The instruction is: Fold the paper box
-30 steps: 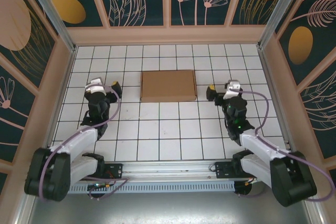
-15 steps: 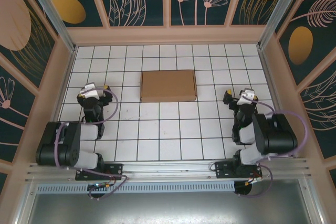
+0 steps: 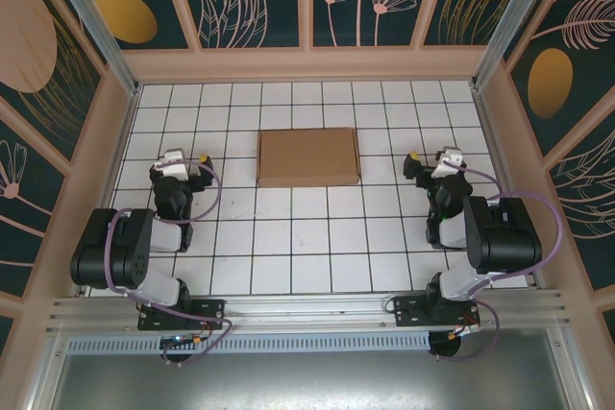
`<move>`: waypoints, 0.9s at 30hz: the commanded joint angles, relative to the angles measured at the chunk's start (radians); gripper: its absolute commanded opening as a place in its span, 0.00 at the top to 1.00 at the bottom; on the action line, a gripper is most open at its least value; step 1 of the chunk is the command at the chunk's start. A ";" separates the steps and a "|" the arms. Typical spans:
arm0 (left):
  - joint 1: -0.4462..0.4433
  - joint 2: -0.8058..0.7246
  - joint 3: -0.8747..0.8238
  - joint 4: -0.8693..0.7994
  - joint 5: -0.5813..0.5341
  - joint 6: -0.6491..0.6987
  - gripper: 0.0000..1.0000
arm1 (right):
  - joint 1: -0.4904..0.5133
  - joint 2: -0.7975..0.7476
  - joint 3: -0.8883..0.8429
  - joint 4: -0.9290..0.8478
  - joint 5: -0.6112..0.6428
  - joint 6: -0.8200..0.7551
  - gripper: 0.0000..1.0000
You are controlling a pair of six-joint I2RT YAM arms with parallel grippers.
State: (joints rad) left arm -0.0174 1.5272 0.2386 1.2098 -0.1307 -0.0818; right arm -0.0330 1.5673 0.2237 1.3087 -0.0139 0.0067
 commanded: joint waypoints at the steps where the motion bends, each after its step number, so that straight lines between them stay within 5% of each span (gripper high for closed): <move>1: 0.010 -0.004 0.008 0.045 0.016 0.011 0.01 | 0.005 -0.003 -0.009 0.022 0.001 0.001 0.01; 27: 0.009 -0.009 0.001 0.056 0.013 0.012 0.01 | 0.024 -0.003 -0.020 0.046 0.036 -0.008 0.01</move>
State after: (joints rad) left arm -0.0177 1.5269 0.2386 1.2274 -0.1303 -0.0814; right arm -0.0132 1.5673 0.2131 1.3098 0.0021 0.0063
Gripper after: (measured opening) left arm 0.990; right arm 0.991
